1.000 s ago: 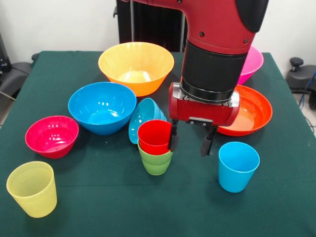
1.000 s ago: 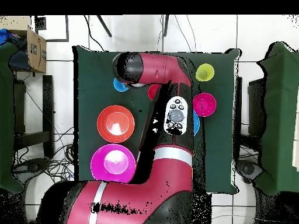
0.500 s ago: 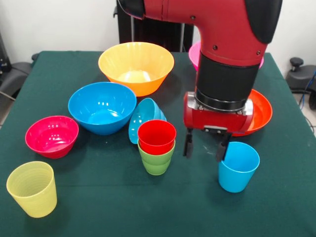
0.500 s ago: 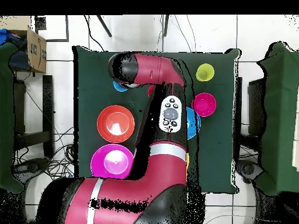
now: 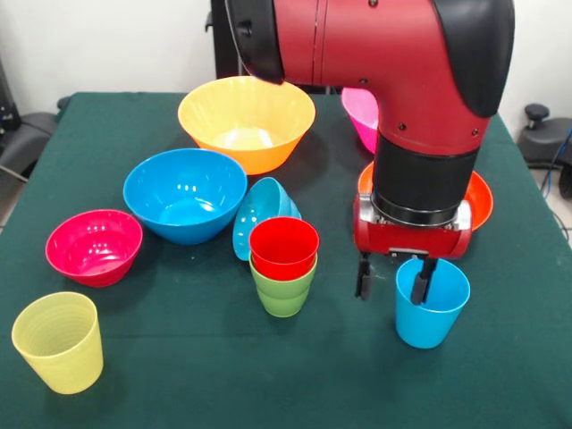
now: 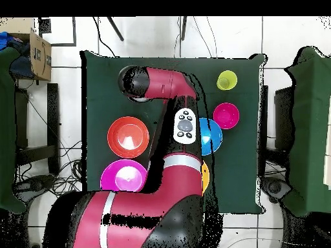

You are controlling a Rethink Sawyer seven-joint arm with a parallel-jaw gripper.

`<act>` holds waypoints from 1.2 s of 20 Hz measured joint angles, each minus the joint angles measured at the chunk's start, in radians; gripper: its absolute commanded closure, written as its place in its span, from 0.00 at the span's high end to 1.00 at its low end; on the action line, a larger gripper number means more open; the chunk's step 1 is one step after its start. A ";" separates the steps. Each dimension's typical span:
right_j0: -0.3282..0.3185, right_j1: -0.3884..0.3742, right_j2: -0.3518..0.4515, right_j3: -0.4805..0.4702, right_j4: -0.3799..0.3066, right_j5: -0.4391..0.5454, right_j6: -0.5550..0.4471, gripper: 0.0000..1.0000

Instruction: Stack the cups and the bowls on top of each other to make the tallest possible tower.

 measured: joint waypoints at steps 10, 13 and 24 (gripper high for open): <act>0.003 0.001 0.005 0.026 0.003 -0.008 0.000 1.00; 0.004 0.005 0.006 0.039 0.003 -0.008 0.000 1.00; 0.004 0.043 0.017 0.076 0.004 -0.008 0.000 1.00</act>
